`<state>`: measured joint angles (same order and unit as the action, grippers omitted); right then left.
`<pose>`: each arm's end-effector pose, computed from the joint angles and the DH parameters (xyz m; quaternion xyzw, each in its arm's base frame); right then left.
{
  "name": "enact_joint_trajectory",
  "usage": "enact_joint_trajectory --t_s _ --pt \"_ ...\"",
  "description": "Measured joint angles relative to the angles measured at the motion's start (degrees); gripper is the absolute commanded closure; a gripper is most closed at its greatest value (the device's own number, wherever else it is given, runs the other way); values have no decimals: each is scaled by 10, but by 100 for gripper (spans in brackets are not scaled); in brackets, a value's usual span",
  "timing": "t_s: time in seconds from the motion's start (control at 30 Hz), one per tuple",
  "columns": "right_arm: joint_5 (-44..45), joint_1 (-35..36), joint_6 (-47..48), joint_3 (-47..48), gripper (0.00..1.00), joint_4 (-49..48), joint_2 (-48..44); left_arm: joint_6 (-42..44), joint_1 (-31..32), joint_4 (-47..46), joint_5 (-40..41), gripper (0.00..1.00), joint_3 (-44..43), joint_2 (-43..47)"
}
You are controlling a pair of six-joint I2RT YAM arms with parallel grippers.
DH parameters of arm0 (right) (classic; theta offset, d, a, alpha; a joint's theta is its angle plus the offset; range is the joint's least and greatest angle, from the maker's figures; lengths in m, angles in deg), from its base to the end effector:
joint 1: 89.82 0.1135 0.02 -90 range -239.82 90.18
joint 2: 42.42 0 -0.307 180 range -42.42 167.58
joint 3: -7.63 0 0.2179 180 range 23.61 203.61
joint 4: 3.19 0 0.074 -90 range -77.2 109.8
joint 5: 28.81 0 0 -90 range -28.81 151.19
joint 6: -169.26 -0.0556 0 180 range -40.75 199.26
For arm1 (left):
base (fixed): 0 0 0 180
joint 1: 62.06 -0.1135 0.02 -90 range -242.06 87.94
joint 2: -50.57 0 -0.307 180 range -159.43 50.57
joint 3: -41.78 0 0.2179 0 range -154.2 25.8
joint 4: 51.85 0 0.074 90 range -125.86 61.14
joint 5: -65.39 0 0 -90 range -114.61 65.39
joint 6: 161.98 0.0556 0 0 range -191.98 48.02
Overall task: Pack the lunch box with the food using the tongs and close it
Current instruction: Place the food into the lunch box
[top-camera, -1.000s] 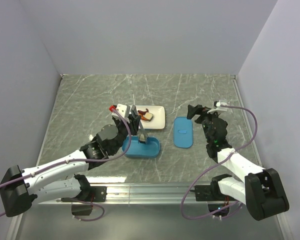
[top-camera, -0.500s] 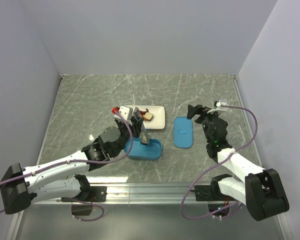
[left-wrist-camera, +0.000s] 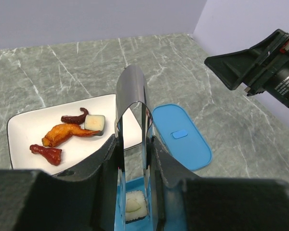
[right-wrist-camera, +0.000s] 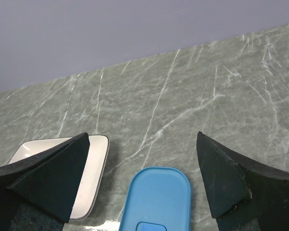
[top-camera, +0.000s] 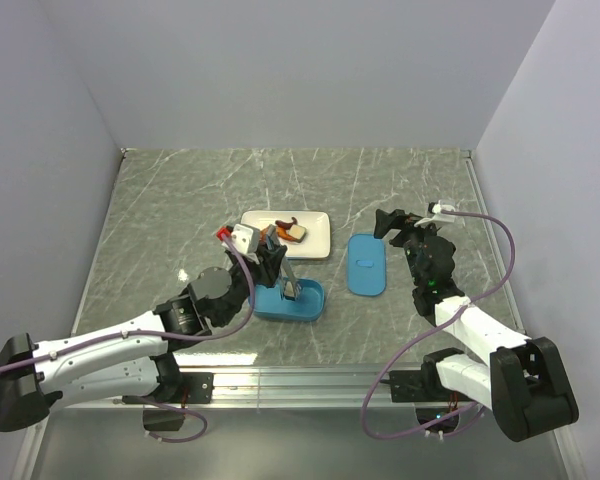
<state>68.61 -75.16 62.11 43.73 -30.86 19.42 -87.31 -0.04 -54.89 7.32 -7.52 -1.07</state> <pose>0.1957 0.0438 0.2939 0.0616 0.6925 0.1533 0.7023 0.1050 -0.1349 0.3468 0.0881 0.6979 -0.2765 0.6548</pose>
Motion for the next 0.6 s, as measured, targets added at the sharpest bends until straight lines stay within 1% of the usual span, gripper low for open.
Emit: enact_joint_trajectory --t_s 0.1,0.2,0.3,0.33,0.37,0.53,0.6 --pt "0 0 0 0 2 0 0 0 1 0 4 86 0 -10" --pt "0 0 0 0 2 0 -2 0 1 2 7 82 -2 -35" --pt "0 0 0 0 2 0 -7 0 1 7 10 71 -2 -53" --pt "0 0 0 -1 2 0 -9 0 1 9 10 65 -2 -56" --pt "0 0 0 -1 2 0 -11 2 1 10 10 62 -2 -56" --pt "0 0 0 -7 2 1 -14 5 1 4 12 53 -3 -56" --pt "0 0 0 -8 2 1 -14 6 1 -1 13 52 -5 -56"
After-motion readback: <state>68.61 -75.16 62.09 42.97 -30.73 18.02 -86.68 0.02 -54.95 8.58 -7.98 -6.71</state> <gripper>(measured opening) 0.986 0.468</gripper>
